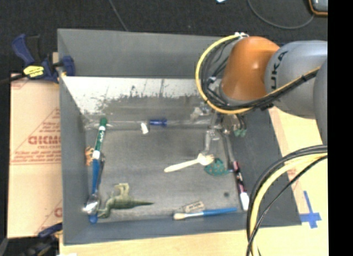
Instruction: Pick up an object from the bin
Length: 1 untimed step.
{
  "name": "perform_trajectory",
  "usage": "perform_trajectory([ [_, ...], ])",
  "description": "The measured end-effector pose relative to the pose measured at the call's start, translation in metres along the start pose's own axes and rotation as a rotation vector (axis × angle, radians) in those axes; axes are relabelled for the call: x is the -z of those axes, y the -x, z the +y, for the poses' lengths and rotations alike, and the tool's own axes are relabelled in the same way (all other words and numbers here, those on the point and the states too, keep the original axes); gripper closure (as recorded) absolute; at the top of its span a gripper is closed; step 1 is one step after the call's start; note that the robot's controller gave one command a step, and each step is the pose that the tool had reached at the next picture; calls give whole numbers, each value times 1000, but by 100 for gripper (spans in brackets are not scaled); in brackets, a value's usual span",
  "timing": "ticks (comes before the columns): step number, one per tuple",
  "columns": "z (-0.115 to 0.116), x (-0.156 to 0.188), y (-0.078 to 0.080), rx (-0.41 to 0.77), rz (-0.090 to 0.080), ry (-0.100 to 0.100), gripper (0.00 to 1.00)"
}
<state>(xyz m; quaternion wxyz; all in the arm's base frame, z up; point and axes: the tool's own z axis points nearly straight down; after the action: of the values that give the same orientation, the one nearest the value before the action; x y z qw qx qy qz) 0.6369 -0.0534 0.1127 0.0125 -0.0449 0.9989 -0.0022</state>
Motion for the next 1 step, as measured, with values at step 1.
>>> perform_trajectory([
  [1, 2, 5, -1, 2, 11, 2, 0],
])
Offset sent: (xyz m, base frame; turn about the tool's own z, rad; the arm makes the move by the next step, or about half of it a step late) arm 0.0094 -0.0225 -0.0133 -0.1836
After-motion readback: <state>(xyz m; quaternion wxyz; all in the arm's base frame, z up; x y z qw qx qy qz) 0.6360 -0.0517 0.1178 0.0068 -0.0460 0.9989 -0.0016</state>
